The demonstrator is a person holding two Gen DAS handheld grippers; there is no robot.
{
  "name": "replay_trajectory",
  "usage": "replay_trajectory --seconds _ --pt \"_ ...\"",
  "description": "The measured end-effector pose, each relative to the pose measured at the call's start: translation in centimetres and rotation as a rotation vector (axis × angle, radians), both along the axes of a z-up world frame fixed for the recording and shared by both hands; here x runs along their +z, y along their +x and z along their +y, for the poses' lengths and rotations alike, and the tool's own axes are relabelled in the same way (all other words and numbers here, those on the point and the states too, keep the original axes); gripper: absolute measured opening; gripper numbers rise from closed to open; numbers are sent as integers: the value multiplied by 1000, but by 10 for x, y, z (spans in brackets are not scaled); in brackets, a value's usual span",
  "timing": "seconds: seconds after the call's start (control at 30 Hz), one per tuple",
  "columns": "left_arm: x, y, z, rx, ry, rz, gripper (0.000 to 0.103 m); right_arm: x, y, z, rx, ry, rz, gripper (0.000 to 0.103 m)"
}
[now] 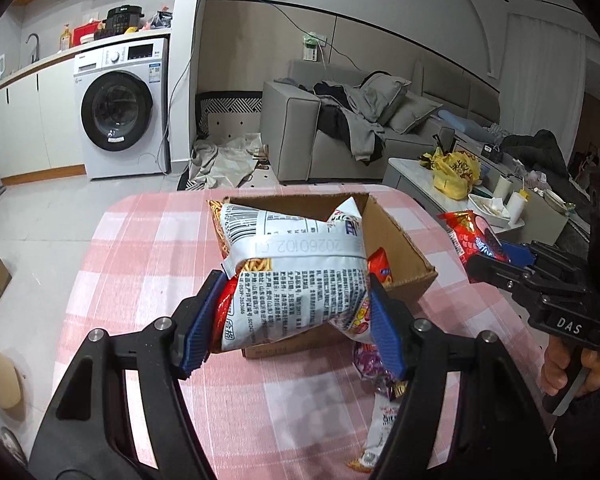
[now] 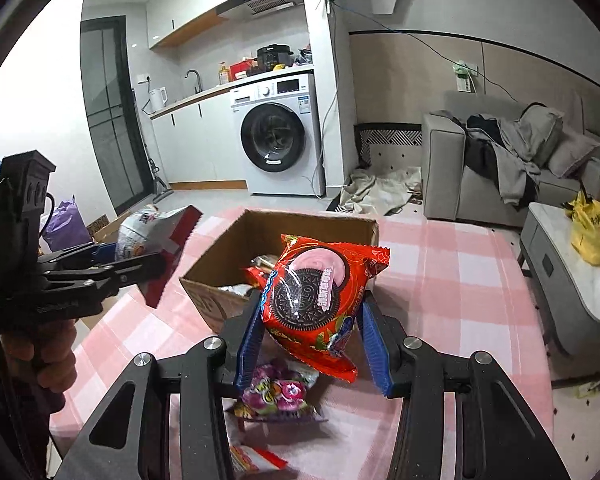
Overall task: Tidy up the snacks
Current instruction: 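Lift both held snacks and carry them over the cardboard box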
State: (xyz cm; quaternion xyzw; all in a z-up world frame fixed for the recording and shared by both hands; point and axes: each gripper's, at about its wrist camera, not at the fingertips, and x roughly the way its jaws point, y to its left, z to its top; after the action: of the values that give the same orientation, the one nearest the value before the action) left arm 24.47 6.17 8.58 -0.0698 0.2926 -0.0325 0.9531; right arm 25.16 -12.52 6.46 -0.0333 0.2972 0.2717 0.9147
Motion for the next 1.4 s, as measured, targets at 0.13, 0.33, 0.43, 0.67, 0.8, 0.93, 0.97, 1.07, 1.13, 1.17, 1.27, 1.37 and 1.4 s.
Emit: replay_trajectory --seconds 0.13,0.33,0.43,0.67,0.8,0.93,0.97,1.07,1.13,1.17,1.27,1.37,1.4 --pt "7 8 -2 -2 9 -12 66 6 6 7 12 8 -3 46" --pt "10 29 -7 -7 20 -18 66 11 18 16 9 28 -4 46" --pt "11 38 -9 -5 34 -24 66 12 24 20 2 37 2 46" --pt "8 61 -7 -1 44 -26 66 8 34 27 -8 47 13 46" --pt "1 73 -6 4 32 -22 66 4 40 32 -15 51 23 46" --pt "-3 81 -1 7 26 -19 66 -1 50 33 -25 63 32 46" --pt "-6 83 -1 5 25 -15 66 -1 51 33 -28 70 31 46" --pt "-14 92 0 4 27 -16 66 -2 54 36 -28 86 37 46" --pt "-20 100 0 2 29 -17 66 -4 58 37 -28 90 35 46" --pt "-23 106 0 2 27 -14 66 -6 61 38 -30 92 38 46" --pt "-32 119 -2 -6 25 -8 66 -12 70 40 -21 106 59 46" --pt "-39 133 -2 5 20 0 66 -17 77 44 -23 105 74 46" --pt "-42 137 -1 4 13 3 66 -19 80 45 -25 105 78 46"
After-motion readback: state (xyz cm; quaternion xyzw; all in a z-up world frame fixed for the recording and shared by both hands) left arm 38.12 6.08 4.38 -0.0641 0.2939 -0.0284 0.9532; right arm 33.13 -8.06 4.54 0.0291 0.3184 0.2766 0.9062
